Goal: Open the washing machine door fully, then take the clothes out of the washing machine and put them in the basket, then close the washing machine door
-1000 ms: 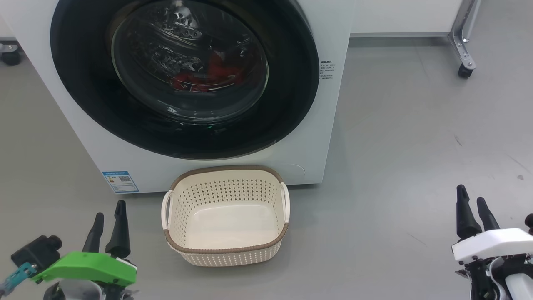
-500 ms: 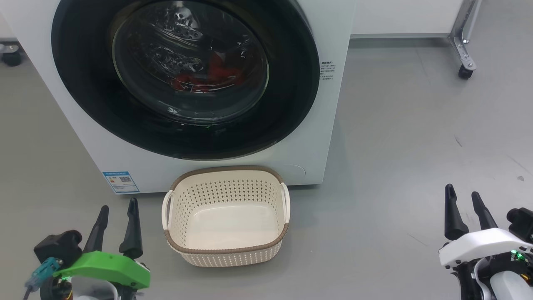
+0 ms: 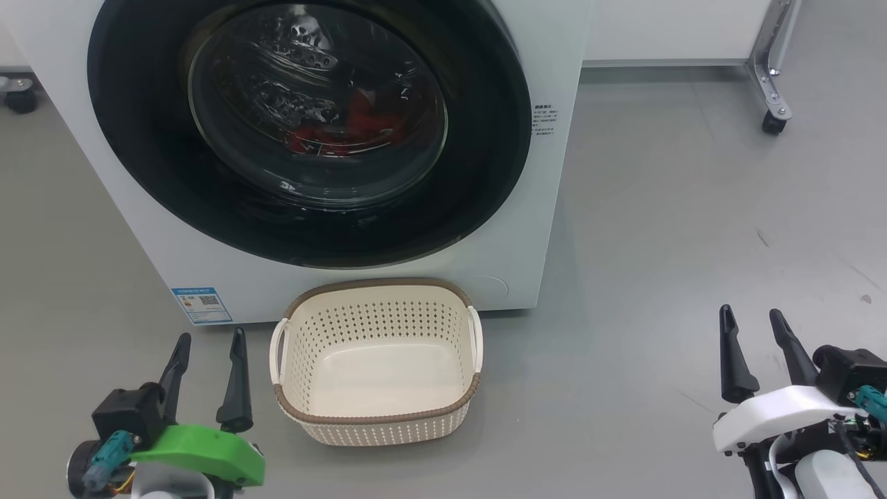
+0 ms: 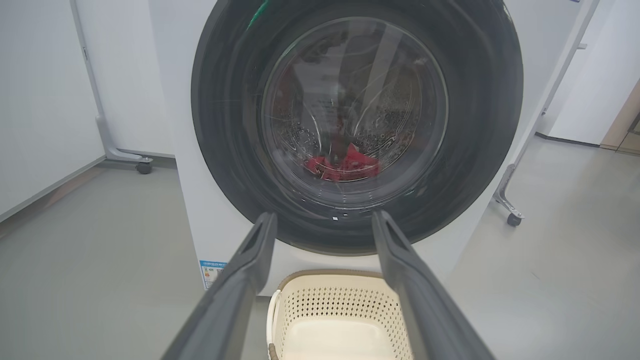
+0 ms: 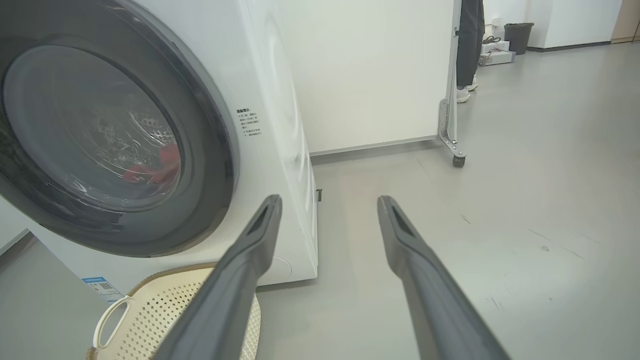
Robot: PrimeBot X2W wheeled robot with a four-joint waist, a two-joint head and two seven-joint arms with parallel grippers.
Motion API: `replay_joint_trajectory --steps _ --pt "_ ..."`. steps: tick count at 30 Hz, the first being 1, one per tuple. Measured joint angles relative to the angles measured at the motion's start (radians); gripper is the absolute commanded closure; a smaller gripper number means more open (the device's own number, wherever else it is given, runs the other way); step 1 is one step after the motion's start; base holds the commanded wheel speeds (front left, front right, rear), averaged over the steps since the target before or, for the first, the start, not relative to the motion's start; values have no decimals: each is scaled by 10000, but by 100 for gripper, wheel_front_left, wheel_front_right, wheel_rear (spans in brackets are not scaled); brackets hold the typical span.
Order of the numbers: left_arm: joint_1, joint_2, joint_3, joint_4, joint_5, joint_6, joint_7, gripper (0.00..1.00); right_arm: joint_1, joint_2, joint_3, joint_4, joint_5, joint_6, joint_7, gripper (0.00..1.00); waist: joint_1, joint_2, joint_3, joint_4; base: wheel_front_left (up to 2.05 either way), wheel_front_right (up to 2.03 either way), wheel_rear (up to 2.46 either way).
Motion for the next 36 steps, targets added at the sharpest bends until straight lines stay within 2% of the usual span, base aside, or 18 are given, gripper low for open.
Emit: replay_joint_trajectory --steps 12,35,36 --pt "0 -48 -56 219 1279 253 -370 0 -99 -105 245 36 -1137 -86 -351 0 0 0 -65 -4 0 0 0" --pt "0 -159 61 719 1536 249 -370 0 -100 13 42 163 -1143 -84 -428 0 0 0 -186 -101 0 0 0" --pt "0 -167 69 727 1538 249 -370 0 -100 13 29 171 -1143 -84 -428 8 0 0 -186 -107 0 0 0"
